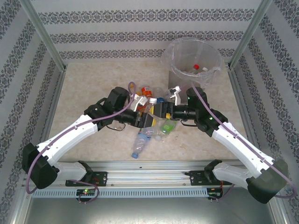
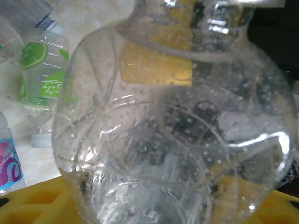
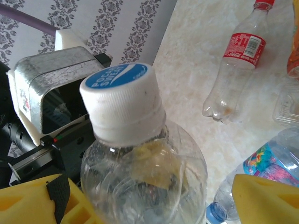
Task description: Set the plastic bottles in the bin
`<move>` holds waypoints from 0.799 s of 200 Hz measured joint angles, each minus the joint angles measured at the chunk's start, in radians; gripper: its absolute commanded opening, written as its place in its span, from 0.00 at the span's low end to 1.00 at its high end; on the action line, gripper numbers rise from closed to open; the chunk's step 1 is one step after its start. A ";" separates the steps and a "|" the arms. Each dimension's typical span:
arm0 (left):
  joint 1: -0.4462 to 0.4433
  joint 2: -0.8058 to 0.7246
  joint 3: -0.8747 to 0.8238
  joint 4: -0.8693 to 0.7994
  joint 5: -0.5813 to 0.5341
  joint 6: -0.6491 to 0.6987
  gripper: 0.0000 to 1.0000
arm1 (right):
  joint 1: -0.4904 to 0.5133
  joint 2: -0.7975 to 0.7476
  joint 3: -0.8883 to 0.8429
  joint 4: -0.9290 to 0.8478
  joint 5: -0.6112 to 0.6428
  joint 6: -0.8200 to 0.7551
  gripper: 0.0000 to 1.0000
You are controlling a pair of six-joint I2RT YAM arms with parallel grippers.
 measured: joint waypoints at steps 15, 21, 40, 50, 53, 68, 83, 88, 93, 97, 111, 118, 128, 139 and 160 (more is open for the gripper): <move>-0.004 -0.002 0.000 0.005 0.003 0.000 0.60 | 0.012 0.007 0.007 0.010 0.004 0.000 0.88; -0.006 -0.002 0.000 0.008 0.002 0.000 0.60 | 0.016 0.010 0.010 0.013 0.005 0.000 0.88; -0.008 -0.003 0.000 0.019 0.002 0.000 0.60 | 0.030 0.020 0.017 0.019 0.008 0.000 0.85; -0.008 -0.005 -0.002 0.023 0.000 -0.001 0.60 | 0.036 0.023 0.018 0.024 0.008 0.003 0.81; -0.008 -0.006 -0.004 0.026 -0.001 -0.002 0.60 | 0.036 0.023 0.018 0.026 0.008 0.006 0.80; -0.008 -0.013 -0.012 0.039 -0.002 -0.007 0.60 | 0.041 0.025 0.018 0.031 0.013 0.011 0.74; -0.008 -0.024 -0.017 0.048 -0.006 -0.010 0.61 | 0.043 0.028 0.018 0.035 0.018 0.015 0.70; -0.008 -0.026 -0.018 0.049 -0.009 -0.011 0.61 | 0.043 0.028 0.018 0.037 0.019 0.016 0.69; -0.008 -0.028 -0.020 0.051 -0.010 -0.015 0.61 | 0.043 0.028 0.019 0.038 0.019 0.016 0.68; -0.008 -0.028 -0.021 0.053 -0.011 -0.016 0.61 | 0.043 0.028 0.019 0.038 0.019 0.014 0.67; -0.008 -0.030 -0.026 0.064 -0.015 -0.024 0.62 | 0.043 0.027 0.020 0.037 0.023 0.013 0.63; -0.008 -0.031 -0.028 0.067 -0.017 -0.026 0.62 | 0.043 0.027 0.020 0.035 0.026 0.014 0.62; -0.008 -0.031 -0.028 0.069 -0.017 -0.030 0.64 | 0.043 0.027 0.021 0.034 0.028 0.014 0.60; -0.008 -0.031 -0.028 0.074 -0.020 -0.031 0.70 | 0.043 0.027 0.024 0.033 0.031 0.011 0.60; -0.011 -0.032 -0.028 0.090 -0.026 -0.033 0.84 | 0.043 0.026 0.038 0.017 0.044 0.004 0.59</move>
